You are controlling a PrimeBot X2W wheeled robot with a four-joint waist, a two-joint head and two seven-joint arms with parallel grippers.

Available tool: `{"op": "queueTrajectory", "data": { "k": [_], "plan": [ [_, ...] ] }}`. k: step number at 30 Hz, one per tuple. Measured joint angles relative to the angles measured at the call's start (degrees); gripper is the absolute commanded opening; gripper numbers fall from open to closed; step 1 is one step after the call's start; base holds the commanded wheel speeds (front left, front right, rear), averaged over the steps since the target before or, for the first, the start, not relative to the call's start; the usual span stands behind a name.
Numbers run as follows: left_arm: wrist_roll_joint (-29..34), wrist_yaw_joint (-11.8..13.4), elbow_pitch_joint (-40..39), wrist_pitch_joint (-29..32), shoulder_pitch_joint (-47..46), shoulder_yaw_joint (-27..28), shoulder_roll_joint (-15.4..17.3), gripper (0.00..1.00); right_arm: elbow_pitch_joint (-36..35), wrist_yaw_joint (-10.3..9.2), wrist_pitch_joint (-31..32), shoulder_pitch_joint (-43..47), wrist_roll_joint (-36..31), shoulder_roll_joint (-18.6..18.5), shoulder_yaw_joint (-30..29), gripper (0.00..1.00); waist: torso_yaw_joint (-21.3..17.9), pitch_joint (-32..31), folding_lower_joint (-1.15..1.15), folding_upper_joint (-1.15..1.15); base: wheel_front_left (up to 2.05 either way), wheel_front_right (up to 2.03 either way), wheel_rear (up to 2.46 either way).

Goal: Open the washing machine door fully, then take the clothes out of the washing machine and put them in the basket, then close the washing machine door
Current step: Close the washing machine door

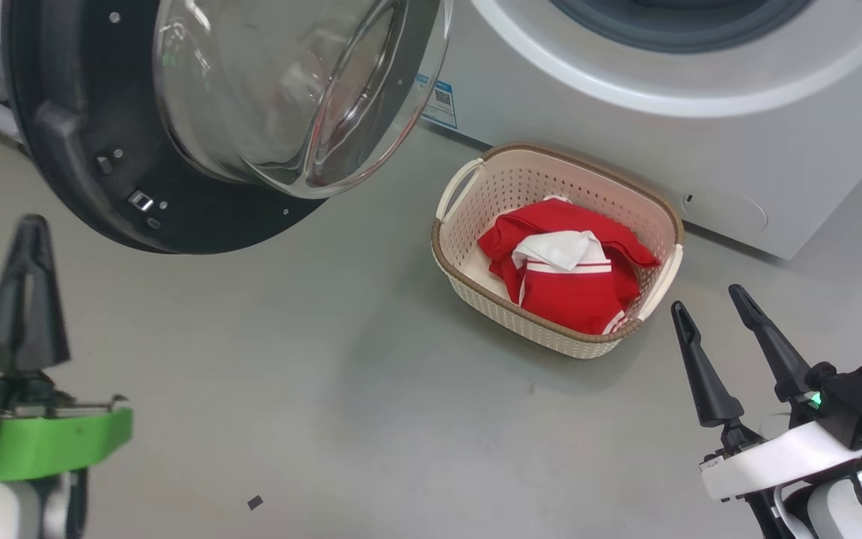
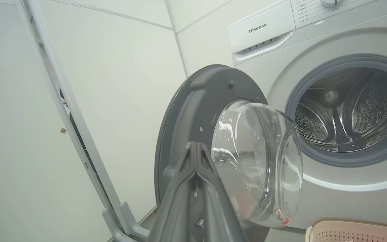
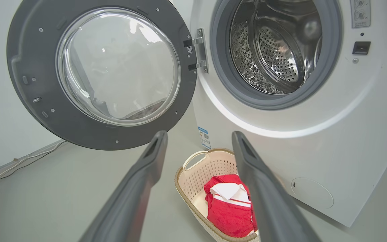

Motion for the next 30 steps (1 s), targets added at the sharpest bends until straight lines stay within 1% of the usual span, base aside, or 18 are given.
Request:
{"op": "queueTrajectory", "data": {
  "k": [2,5,7,9,13,17,18,19,23,28,30],
  "plan": [
    [-1.2,-0.2,-1.5,0.0,-1.4,2.3,1.2,0.0,-0.4,0.01,0.0,-0.1,0.0,-0.5,0.0,1.0,-0.7,0.9,0.0,0.0,0.0,0.0,0.0],
    [-1.2,-0.2,-3.1,0.1,-3.6,5.3,4.4,0.0,-0.7,0.0,0.1,-0.2,0.0,-1.6,-0.1,1.0,-2.0,2.1,0.0,0.0,0.0,0.0,0.0],
    [-2.3,-0.2,-3.4,1.0,-5.4,8.0,5.8,0.0,-0.8,0.01,0.2,-0.5,0.0,-2.0,-0.1,1.0,-2.9,2.8,0.0,0.0,0.0,0.0,0.0],
    [-5.2,-0.2,-2.7,2.3,-7.4,11.3,6.6,0.0,-0.8,0.01,0.2,-1.0,0.0,-2.3,-0.1,1.0,-3.8,3.4,0.0,0.0,0.0,0.0,0.0],
    [-13.5,-0.2,-0.1,5.3,-11.0,17.9,6.9,0.0,-1.0,0.01,0.2,-1.9,0.0,-2.7,-0.1,1.0,-5.6,4.2,0.0,0.0,0.0,0.0,0.0],
    [-21.6,0.3,4.7,9.7,-15.1,24.5,7.2,0.0,-1.3,0.01,0.3,-2.4,0.1,-2.9,0.0,1.0,-7.1,4.8,0.0,0.0,0.0,0.0,0.0],
    [-23.3,0.7,6.2,11.0,-16.1,26.0,7.3,0.0,-1.3,0.01,0.3,-2.5,0.1,-3.0,0.2,1.0,-7.5,5.0,0.0,0.0,0.0,0.0,0.0],
    [-26.6,1.3,9.3,13.0,-17.9,29.0,7.4,0.0,-1.4,0.01,0.3,-2.5,0.1,-3.1,0.4,1.0,-8.1,5.2,0.0,0.0,0.0,0.0,0.0],
    [-31.3,1.9,15.8,17.5,-20.9,34.0,8.5,0.0,-1.5,0.01,0.3,-2.7,0.1,-3.1,0.9,1.0,-9.4,5.7,0.0,0.0,0.0,0.0,0.0],
    [-38.4,2.7,23.1,22.0,-25.0,41.6,8.6,0.0,-1.7,0.01,0.3,-3.0,0.2,-3.4,1.5,1.0,-10.9,6.3,0.0,0.0,0.0,0.0,0.0],
    [-40.4,3.1,25.7,24.5,-26.7,42.9,8.5,0.0,-1.7,0.01,0.3,-3.1,0.2,-3.6,1.5,1.0,-11.4,6.6,0.0,0.0,0.0,0.0,0.0]
  ]
}}
